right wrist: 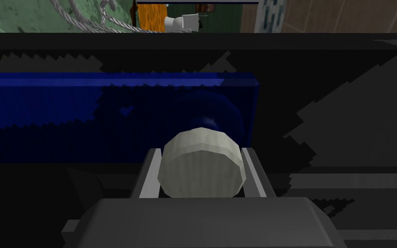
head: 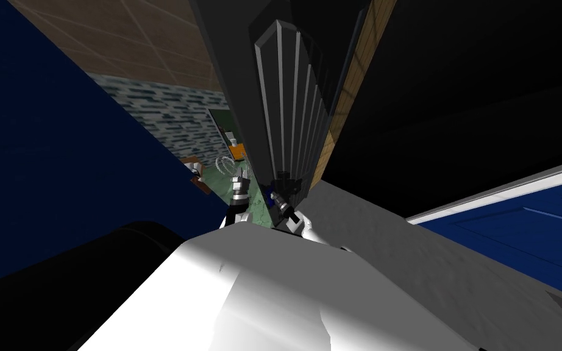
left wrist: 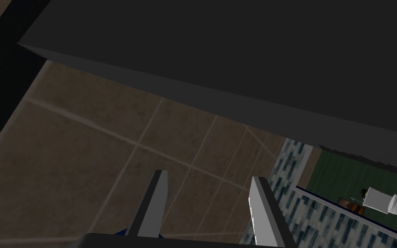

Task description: Push the door open

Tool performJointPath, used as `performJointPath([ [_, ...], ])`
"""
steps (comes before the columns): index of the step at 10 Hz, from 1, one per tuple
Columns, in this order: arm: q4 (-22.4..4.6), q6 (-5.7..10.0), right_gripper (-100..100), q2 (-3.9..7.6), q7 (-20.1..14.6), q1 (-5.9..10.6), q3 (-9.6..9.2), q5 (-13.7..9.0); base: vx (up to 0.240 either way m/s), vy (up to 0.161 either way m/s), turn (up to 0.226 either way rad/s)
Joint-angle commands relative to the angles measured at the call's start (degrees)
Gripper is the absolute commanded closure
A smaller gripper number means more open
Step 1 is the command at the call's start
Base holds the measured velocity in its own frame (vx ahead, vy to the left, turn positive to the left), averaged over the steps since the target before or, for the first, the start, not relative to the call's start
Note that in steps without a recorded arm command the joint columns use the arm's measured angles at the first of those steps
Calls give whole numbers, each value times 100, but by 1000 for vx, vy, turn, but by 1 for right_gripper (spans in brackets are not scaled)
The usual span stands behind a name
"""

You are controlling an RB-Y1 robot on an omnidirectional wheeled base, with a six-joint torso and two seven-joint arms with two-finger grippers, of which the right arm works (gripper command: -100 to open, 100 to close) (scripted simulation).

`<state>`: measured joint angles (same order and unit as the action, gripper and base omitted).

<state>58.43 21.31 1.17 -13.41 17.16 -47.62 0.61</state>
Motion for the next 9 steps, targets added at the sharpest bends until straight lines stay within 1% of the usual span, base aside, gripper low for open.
performJointPath([
  [1,82,-9,100,20,-14,-41,41,69,64,158,-77],
  [4,224,-50,100,97,-51,-198,118,224,80,173,-85],
  [9,592,-158,100,205,-148,-607,321,627,110,207,-137],
])
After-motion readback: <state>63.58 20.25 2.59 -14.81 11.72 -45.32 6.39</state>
